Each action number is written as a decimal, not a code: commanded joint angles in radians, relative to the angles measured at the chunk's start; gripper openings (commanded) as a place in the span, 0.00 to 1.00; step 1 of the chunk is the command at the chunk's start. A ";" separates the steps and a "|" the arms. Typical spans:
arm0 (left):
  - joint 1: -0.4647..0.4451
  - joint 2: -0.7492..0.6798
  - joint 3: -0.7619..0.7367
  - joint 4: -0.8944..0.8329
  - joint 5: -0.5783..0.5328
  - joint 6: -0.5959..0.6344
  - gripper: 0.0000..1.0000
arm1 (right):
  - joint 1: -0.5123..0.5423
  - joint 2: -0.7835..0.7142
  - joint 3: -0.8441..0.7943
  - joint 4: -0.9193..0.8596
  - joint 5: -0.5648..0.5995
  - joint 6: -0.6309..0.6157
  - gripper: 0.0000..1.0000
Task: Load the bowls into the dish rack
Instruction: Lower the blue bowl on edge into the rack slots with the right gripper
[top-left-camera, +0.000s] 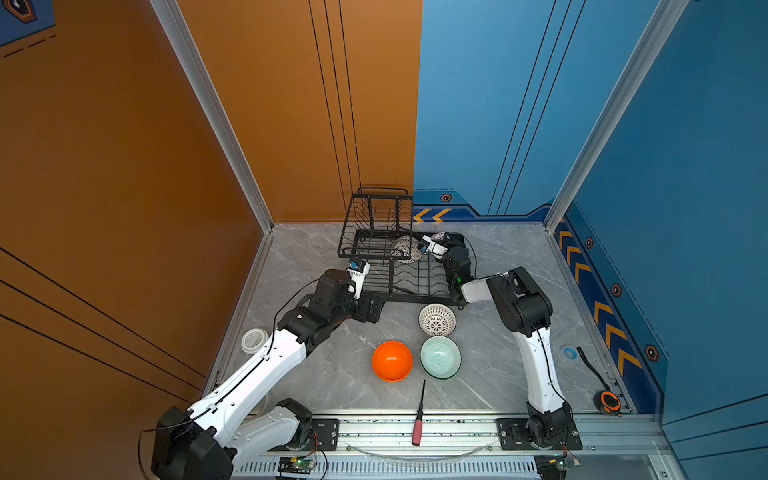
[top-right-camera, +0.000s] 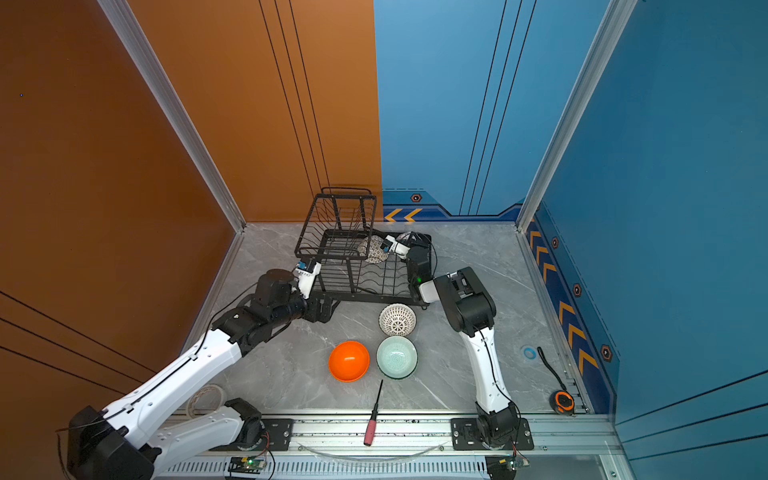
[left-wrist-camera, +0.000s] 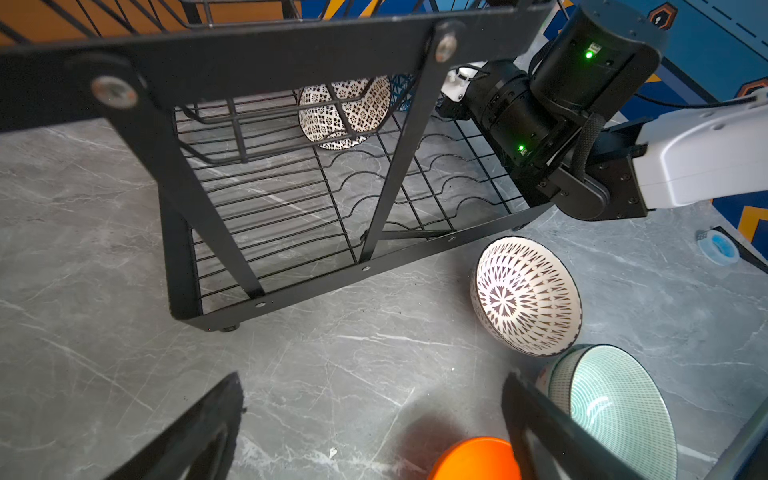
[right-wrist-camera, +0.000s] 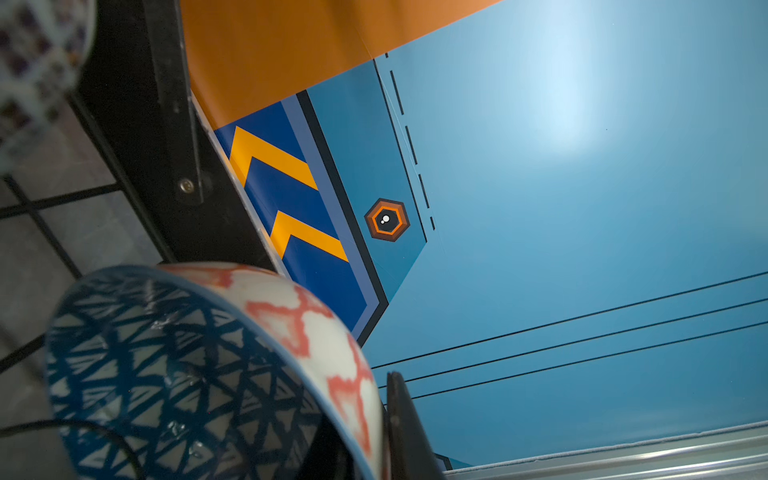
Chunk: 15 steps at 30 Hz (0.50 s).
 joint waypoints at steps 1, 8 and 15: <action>0.013 -0.016 -0.014 0.000 0.021 0.001 0.98 | 0.004 -0.039 0.017 -0.012 -0.005 0.037 0.17; 0.013 -0.017 -0.015 -0.001 0.022 0.000 0.98 | 0.004 -0.060 0.012 -0.010 -0.002 0.043 0.26; 0.013 -0.017 -0.013 -0.001 0.024 -0.001 0.98 | 0.004 -0.091 -0.001 -0.005 0.002 0.046 0.36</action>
